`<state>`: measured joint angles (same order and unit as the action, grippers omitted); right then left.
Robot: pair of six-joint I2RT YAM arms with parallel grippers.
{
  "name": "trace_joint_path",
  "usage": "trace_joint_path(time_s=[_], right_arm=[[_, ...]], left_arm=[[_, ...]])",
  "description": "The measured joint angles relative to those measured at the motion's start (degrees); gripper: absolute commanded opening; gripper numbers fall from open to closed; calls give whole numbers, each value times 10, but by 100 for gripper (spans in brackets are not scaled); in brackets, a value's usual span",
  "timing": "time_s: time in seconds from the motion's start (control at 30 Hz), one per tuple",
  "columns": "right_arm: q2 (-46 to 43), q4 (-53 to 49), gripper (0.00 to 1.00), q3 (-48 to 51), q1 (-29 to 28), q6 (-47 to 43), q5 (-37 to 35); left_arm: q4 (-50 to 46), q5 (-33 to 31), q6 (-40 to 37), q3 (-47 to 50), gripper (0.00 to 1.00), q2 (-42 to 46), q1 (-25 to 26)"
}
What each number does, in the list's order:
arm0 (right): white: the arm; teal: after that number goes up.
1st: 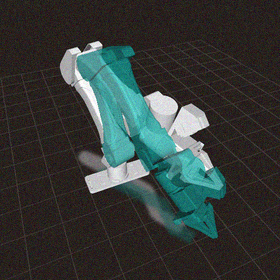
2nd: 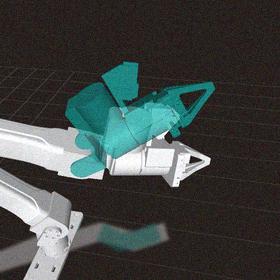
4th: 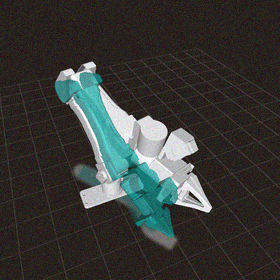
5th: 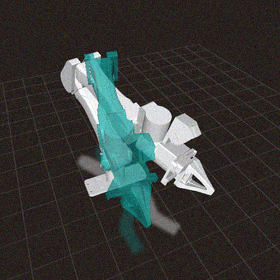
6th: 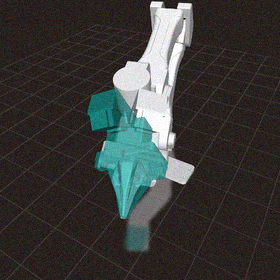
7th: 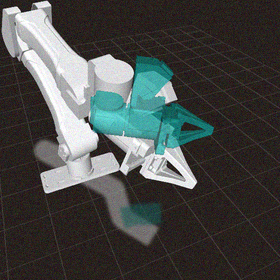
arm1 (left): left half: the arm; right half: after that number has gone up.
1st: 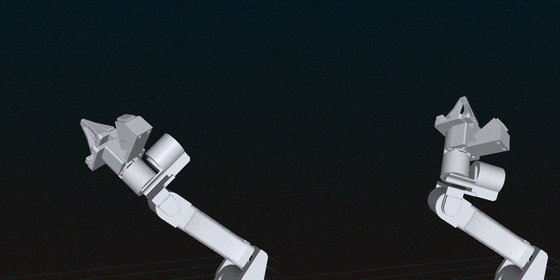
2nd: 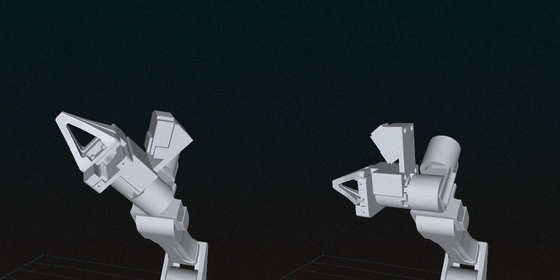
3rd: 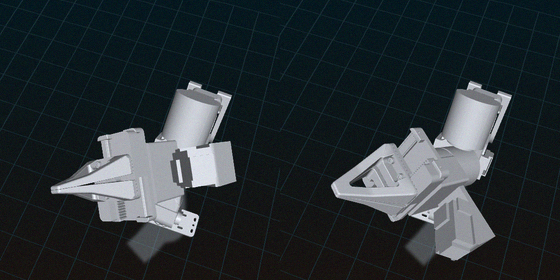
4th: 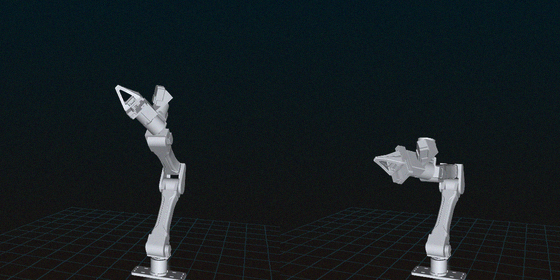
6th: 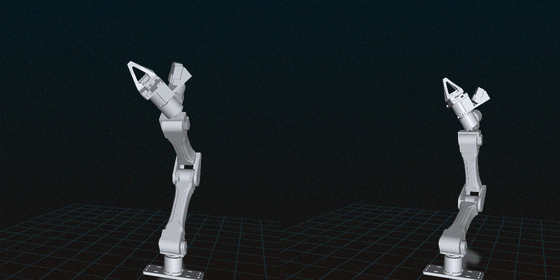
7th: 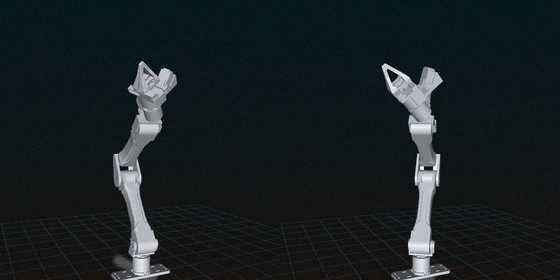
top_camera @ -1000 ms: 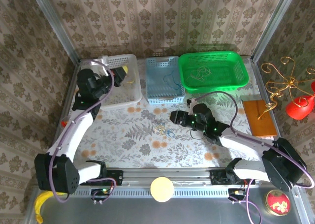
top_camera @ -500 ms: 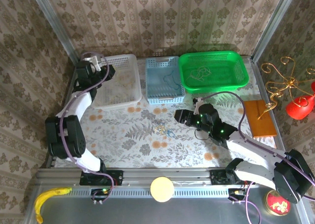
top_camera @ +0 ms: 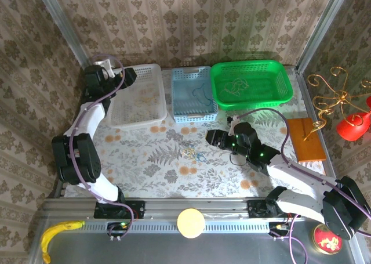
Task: Untangle the cables
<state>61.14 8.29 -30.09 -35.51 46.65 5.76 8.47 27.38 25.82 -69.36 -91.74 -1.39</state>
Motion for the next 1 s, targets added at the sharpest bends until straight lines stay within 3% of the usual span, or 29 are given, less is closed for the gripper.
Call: trace_joint_path(time_s=[0.1, 0.17, 0.47, 0.67, 0.83, 1.0], right_arm=[[14, -2, 63, 0, 0, 0, 2], [25, -9, 63, -1, 0, 0, 2], [80, -25, 62, -19, -17, -9, 7], [114, -25, 61, -31, -32, -17, 9], [120, -25, 60, -31, -32, -17, 9], [126, -23, 56, -31, -34, -15, 9]], left_arm=[[0, 6, 2, 12, 87, 38, 14], [0, 10, 3, 28, 100, 68, 29], [-24, 17, 17, 181, 100, 207, 119], [-36, -8, 33, 300, 100, 280, 219], [-52, -52, 36, 375, 100, 293, 321], [-82, -91, 7, 387, 93, 262, 407]])
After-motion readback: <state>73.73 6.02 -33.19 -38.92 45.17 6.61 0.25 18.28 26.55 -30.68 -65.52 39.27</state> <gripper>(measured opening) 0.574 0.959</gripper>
